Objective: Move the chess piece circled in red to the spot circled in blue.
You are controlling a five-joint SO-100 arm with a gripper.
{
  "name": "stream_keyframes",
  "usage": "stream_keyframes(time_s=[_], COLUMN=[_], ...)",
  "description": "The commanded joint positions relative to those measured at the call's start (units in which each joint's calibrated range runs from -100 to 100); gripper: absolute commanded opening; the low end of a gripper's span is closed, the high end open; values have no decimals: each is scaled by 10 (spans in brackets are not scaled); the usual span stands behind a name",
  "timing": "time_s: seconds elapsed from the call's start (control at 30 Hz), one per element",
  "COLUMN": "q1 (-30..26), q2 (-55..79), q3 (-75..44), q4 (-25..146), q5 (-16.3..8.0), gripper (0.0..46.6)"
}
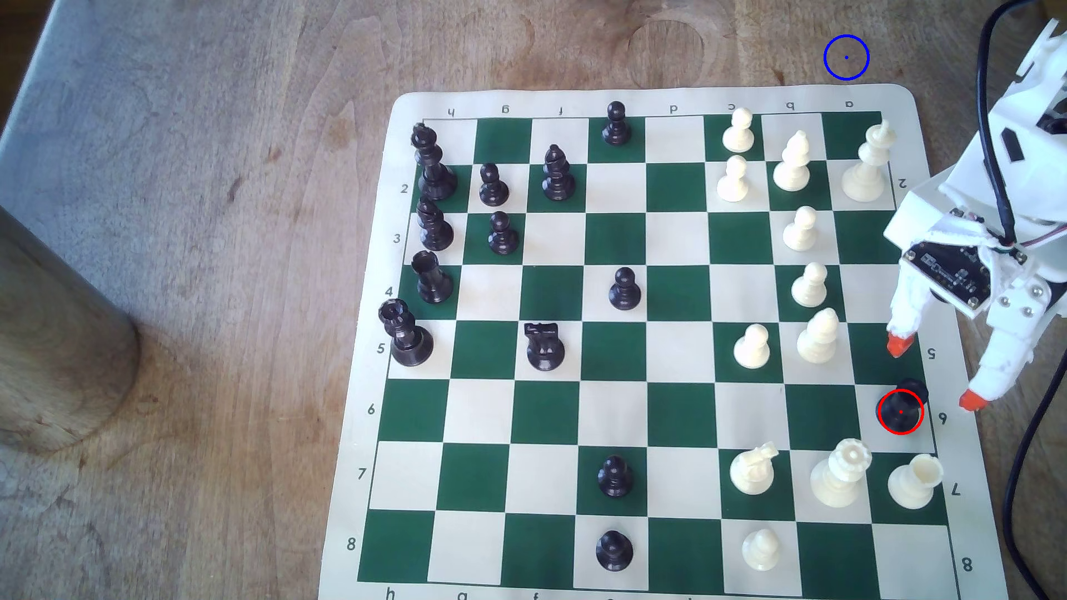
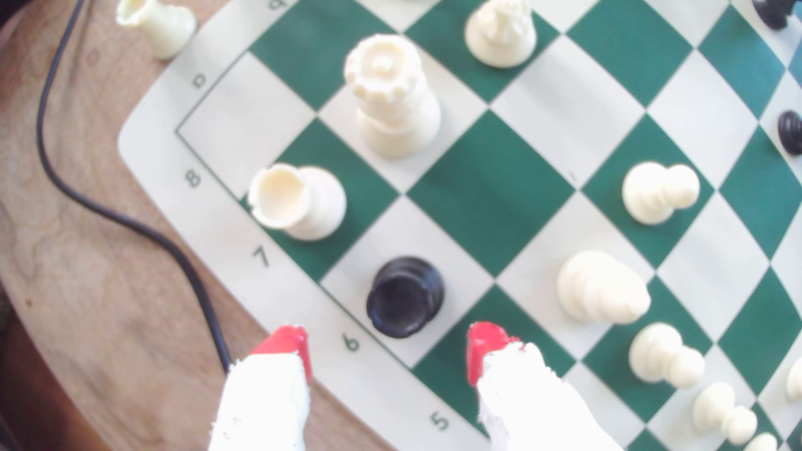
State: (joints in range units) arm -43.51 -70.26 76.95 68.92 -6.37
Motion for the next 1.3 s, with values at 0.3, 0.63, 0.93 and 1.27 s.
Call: stream_keyframes(time_s=[0.3, 0.63, 0.93, 1.27], q1=[-18, -19, -21, -20], q2=[124, 172, 171, 180], q3=[-3, -11, -58, -72], q4=[-99, -128, -132, -147], q5=[-11, -14, -28, -36], gripper=[148, 111, 125, 66])
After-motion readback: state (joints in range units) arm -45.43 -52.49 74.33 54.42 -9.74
